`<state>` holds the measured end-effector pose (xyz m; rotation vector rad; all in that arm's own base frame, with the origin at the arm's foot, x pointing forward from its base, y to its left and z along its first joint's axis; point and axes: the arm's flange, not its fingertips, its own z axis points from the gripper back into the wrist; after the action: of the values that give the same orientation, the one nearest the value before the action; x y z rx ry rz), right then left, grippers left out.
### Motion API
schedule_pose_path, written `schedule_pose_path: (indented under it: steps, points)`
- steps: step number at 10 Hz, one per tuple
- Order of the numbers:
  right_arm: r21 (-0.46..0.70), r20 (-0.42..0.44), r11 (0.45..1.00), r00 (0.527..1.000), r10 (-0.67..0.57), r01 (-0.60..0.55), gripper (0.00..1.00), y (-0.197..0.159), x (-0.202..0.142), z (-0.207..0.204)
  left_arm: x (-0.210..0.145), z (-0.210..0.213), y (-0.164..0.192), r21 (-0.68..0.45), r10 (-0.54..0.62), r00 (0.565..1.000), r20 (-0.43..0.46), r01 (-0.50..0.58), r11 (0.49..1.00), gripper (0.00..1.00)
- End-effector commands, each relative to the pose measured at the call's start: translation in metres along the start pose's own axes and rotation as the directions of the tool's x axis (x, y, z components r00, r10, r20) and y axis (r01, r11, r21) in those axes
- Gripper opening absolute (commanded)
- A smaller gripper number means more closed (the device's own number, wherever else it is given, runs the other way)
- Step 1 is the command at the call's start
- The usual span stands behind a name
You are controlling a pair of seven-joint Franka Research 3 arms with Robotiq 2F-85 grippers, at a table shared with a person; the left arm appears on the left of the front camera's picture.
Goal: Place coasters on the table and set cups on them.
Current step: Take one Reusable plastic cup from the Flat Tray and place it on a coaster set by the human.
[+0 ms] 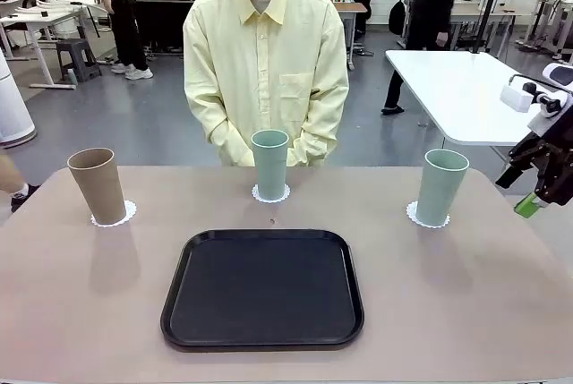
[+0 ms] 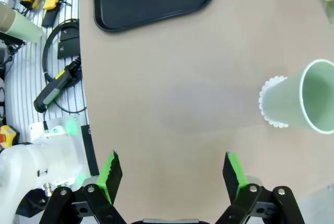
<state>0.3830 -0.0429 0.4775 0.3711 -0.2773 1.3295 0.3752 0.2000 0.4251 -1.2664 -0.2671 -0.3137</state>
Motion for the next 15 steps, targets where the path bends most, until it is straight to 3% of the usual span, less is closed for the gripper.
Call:
schedule_pose_path:
  steps: [1,8,9,10,11,14,15]
  points:
    - [-0.004,-0.002,1.0,1.0,0.008,-0.008,1.0,-0.004,0.001,0.001,0.001,0.0,-0.003,0.005,0.013,1.0,0.01,-0.013,1.0,1.0]
    - [0.0,0.0,1.0,1.0,0.001,-0.001,1.0,-0.001,0.001,0.0,0.001,0.0,-0.003,0.005,0.013,1.0,0.01,-0.013,1.0,1.0]
    - [-0.135,0.0,0.973,0.982,-0.187,0.185,1.0,0.016,0.0,0.006,0.001,0.0,-0.003,0.005,0.013,1.0,0.01,-0.013,1.0,1.0]
    - [-0.234,-0.028,0.895,0.917,-0.397,0.38,1.0,0.029,0.003,0.016,0.001,0.0,-0.003,0.005,0.013,1.0,0.01,-0.013,1.0,1.0]
    - [-0.248,-0.077,0.813,0.825,-0.559,0.527,1.0,0.044,0.013,0.019,0.001,0.0,-0.003,0.005,0.013,1.0,0.01,-0.013,1.0,1.0]
    - [-0.284,-0.243,0.673,0.628,-0.739,0.683,1.0,0.072,0.038,0.028,0.001,0.0,-0.003,0.005,0.013,1.0,0.01,-0.013,1.0,1.0]
    - [-0.295,-0.239,0.665,0.621,-0.747,0.686,1.0,0.079,0.04,0.037,0.001,0.0,-0.003,0.005,0.013,1.0,0.01,-0.013,1.0,1.0]
